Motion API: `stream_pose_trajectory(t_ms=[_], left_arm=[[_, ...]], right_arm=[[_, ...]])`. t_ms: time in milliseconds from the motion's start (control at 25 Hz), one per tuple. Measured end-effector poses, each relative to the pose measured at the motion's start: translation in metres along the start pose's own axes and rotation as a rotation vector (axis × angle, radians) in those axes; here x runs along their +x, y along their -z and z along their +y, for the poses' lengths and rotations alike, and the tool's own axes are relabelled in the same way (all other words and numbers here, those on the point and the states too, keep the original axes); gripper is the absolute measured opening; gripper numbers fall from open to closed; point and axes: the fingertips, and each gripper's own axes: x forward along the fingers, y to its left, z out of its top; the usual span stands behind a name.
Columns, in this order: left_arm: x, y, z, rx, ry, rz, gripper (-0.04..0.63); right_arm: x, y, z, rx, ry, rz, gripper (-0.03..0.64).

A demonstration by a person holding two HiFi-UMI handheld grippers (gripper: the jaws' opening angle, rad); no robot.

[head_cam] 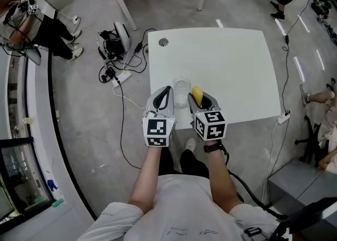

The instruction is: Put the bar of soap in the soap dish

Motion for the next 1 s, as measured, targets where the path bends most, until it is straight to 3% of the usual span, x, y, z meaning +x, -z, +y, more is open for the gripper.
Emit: stream_pose_trajectory(t_ms=[280, 1000], left_arm=[[0.017, 0.044, 0.016, -0.017, 0.015, 0.075, -0.001], [0.032, 0.109, 0.038, -0.069, 0.006, 0.206, 0.000]], right_arm=[[0.040, 0.039, 0.006, 0.035, -0.023, 0.108, 0.118], [0.102, 0.086, -0.010, 0.070, 0.007, 0.246, 0.118]])
